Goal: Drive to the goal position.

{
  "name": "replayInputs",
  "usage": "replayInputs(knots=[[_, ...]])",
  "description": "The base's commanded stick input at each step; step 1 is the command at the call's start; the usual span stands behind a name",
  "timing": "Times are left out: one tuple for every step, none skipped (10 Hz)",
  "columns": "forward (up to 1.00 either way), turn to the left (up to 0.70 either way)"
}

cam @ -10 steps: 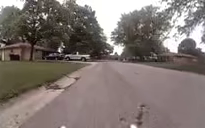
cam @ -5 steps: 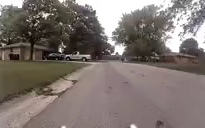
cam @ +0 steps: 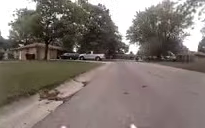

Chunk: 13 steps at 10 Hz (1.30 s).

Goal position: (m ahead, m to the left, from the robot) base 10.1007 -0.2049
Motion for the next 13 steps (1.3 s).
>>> replayInputs(knots=[[0.70,0.35],[0.70,0.35],[0.70,0.22],[0.70,0.00],[0.70,0.00],[0.70,0.00],[0.70,0.00],[0.70,0.00],[0.70,0.00],[0.70,0.00],[0.70,0.00],[0.70,0.00],[0.70,0.00]])
